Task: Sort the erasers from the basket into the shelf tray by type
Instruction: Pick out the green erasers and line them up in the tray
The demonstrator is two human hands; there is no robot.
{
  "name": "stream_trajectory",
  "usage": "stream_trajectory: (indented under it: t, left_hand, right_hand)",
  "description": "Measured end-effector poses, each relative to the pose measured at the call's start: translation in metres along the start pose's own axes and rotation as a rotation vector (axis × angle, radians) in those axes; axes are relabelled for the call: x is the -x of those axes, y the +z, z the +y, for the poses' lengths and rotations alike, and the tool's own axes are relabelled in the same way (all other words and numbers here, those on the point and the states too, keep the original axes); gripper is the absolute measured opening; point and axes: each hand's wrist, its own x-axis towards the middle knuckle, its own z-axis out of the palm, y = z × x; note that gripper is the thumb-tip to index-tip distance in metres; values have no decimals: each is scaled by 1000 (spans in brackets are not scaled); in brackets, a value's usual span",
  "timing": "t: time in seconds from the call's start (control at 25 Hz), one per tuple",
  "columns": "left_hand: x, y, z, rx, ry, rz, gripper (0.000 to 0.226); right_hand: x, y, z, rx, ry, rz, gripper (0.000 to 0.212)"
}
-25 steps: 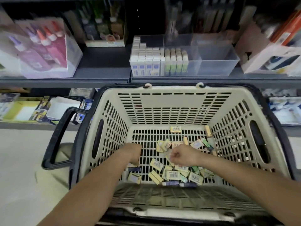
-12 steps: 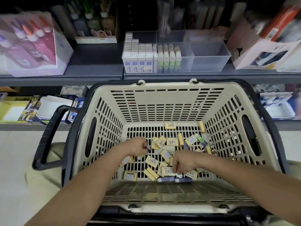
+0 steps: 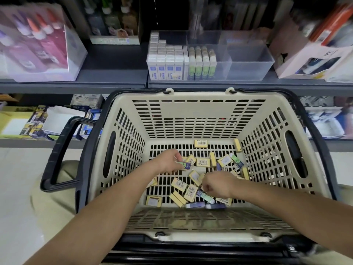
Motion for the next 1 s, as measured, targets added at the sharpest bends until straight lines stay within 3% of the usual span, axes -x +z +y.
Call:
stream_trajectory:
  t: [0.2,0.32,0.44,0.6,0.72,0.88,1.0]
  left_hand:
    - [-2,-6,-4,326,-51,98,18]
    - [-1,-5,-2,527,-118,13,16]
    - [1,-1,2,608,-180,-93,34]
    - [2,2,3,599,-190,-127,31]
    - [0,5,1,644,-199,-134,14]
    - [1,5,2,635,-245,-157,16]
    - [5,6,9,796,-249,-189,24]
  right_hand:
    - [3,6,9,179,-156,-107,47]
    - [4,9,8,348,-208,-98,56]
    - [3,11,6,317,-211,-59,57]
    - [0,11,1,18,-198,-91,31]
    - [-1,4,-3,-315,-132,-69,18]
    - [-3,-31,5,-768,72,263,19]
    - [-3,-40,-1,-1046,118,415,19]
